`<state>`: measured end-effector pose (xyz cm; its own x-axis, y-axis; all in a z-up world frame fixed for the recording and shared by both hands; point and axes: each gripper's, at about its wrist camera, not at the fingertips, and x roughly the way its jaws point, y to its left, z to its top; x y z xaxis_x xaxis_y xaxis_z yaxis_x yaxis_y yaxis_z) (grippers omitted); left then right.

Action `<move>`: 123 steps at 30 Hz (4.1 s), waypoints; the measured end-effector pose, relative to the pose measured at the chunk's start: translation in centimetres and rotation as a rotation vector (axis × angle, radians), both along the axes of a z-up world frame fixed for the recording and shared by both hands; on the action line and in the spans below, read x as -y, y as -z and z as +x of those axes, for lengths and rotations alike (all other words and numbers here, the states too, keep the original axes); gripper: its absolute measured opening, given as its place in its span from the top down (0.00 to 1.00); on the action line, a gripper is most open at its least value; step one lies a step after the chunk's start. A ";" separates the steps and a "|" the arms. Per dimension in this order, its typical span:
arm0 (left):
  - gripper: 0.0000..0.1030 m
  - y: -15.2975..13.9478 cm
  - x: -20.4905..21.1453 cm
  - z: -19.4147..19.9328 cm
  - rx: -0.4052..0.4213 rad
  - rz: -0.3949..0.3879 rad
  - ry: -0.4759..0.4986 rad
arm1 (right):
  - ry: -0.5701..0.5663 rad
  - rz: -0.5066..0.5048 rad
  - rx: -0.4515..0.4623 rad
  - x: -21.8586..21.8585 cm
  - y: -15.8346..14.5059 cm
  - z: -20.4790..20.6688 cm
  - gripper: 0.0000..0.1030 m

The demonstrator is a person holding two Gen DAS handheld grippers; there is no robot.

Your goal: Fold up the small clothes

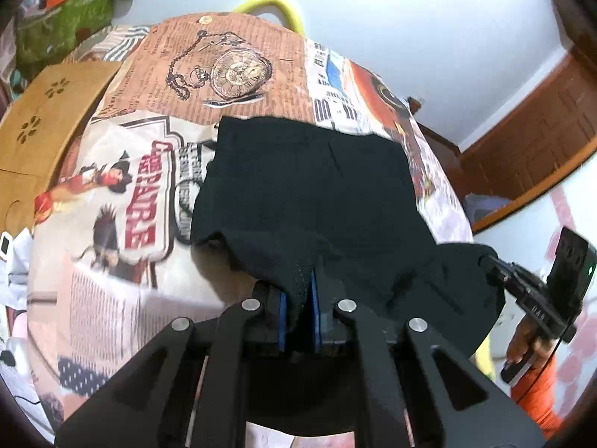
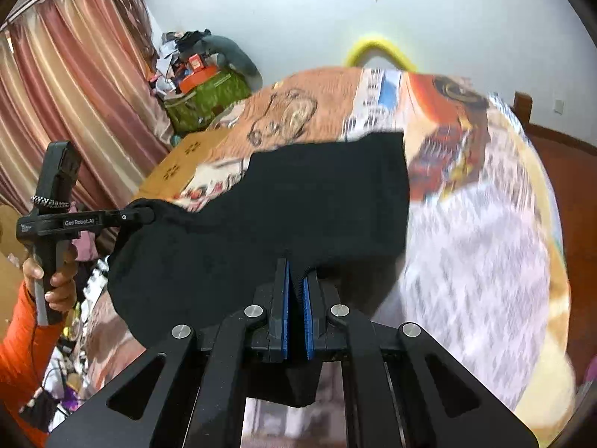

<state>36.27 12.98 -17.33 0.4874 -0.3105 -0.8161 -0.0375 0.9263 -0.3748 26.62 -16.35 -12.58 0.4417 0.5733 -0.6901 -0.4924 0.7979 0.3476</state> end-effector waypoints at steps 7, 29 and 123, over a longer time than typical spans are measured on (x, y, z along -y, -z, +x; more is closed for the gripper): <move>0.89 4.0 -1.7 8.2 -0.107 0.037 -0.052 | 0.066 0.001 -0.075 -0.3 2.2 7.9 0.94; 0.07 0.7 -0.2 3.6 0.085 0.333 0.025 | 0.127 -0.125 0.081 1.1 0.1 6.0 0.50; 0.51 6.9 -0.4 -7.7 -0.079 0.208 0.042 | 0.101 -0.181 -0.109 2.8 6.7 -3.2 0.90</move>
<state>28.53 13.37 -24.23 0.4091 -0.1505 -0.9000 -0.0187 0.9847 -0.1731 23.41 -19.19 -19.26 0.4081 0.3921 -0.8245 -0.3745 0.8955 0.2406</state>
